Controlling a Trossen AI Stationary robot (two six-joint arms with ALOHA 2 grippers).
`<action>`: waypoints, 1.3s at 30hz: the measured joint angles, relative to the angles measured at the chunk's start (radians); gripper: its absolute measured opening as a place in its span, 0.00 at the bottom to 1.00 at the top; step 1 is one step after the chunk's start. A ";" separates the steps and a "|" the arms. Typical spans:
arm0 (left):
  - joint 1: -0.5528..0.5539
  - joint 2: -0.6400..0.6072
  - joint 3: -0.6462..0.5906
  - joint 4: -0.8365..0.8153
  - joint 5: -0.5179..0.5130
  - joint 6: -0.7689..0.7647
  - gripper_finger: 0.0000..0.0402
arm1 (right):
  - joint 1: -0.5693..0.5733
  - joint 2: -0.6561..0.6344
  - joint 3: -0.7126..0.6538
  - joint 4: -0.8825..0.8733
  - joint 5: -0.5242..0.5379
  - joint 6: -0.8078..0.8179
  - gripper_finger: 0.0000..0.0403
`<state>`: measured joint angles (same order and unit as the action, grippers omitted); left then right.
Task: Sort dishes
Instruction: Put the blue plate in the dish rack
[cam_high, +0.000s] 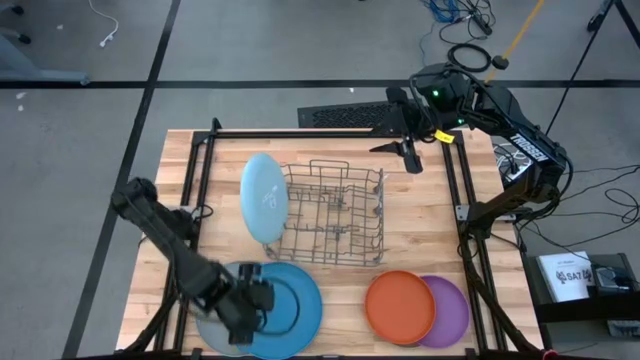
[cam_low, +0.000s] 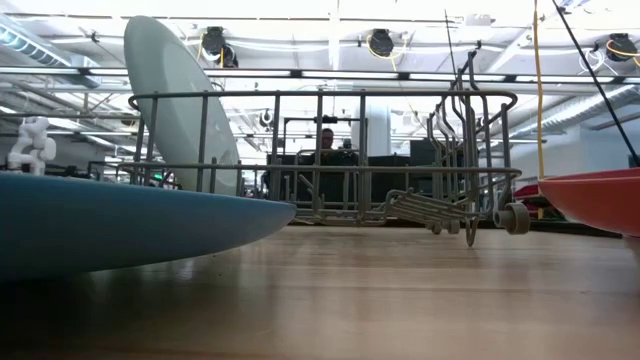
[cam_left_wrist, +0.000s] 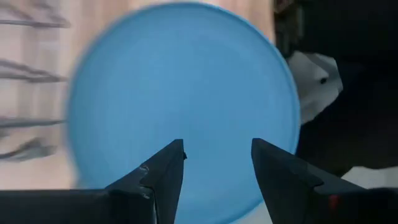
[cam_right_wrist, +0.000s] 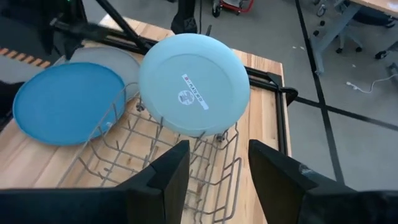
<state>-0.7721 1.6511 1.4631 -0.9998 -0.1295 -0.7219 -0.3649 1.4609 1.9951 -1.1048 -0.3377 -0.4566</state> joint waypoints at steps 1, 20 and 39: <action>-0.015 0.026 0.000 0.026 0.000 -0.003 0.47 | 0.000 0.000 0.000 0.003 0.000 0.011 0.39; -0.169 0.334 0.022 0.287 0.063 -0.138 0.47 | 0.000 0.000 0.000 0.010 0.000 0.156 0.39; -0.275 0.336 0.031 0.123 -0.111 -0.108 0.47 | 0.000 0.000 0.000 0.028 0.001 0.183 0.39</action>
<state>-1.0470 1.9873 1.4937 -0.8765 -0.2403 -0.8304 -0.3648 1.4609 1.9953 -1.0766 -0.3370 -0.2733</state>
